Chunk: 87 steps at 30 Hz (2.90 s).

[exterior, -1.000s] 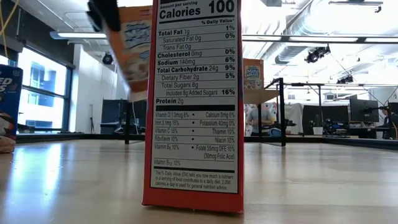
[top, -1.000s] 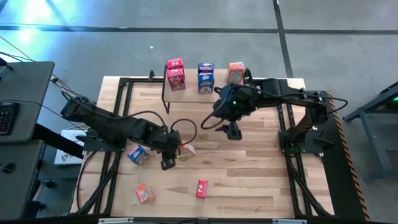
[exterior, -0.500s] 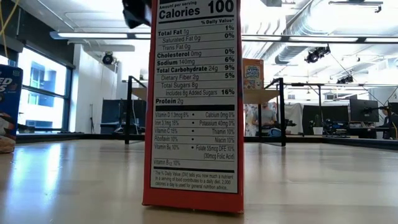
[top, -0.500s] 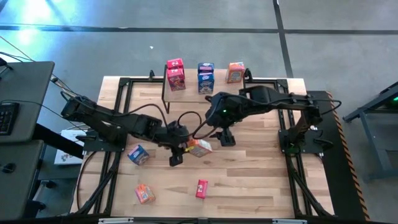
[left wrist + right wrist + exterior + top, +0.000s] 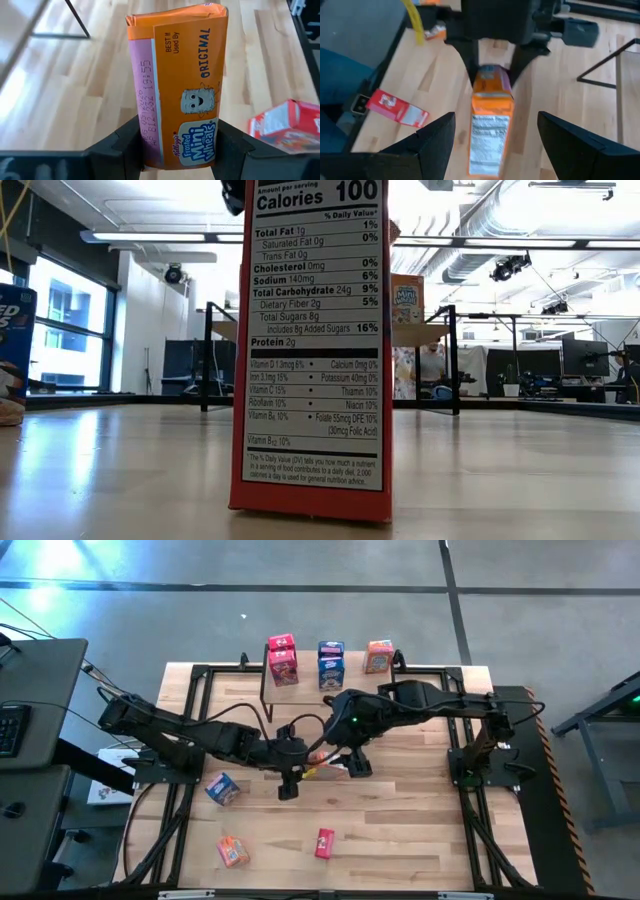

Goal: Stack cereal on shelf
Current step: Put the top orange cereal box on the shelf aligned with the other orange cereal box

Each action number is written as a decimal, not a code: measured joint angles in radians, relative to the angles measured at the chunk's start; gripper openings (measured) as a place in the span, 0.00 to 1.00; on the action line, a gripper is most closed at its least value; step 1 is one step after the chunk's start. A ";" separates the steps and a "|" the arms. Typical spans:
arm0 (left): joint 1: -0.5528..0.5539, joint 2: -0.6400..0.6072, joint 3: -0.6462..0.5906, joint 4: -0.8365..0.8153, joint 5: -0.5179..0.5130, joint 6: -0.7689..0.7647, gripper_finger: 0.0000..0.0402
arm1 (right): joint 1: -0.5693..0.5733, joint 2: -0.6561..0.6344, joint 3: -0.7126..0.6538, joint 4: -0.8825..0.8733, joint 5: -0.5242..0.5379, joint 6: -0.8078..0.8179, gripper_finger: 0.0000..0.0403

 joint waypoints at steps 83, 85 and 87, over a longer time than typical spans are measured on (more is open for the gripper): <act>0.026 -0.023 0.001 0.327 -0.016 0.141 0.53 | 0.000 -0.016 -0.002 -0.033 0.023 0.015 0.37; 0.027 -0.038 0.001 0.319 -0.019 0.155 0.53 | -0.002 -0.030 -0.002 -0.041 0.041 0.011 0.37; 0.027 -0.048 0.001 0.325 -0.021 0.172 0.53 | -0.002 -0.045 -0.002 -0.050 0.052 0.008 0.37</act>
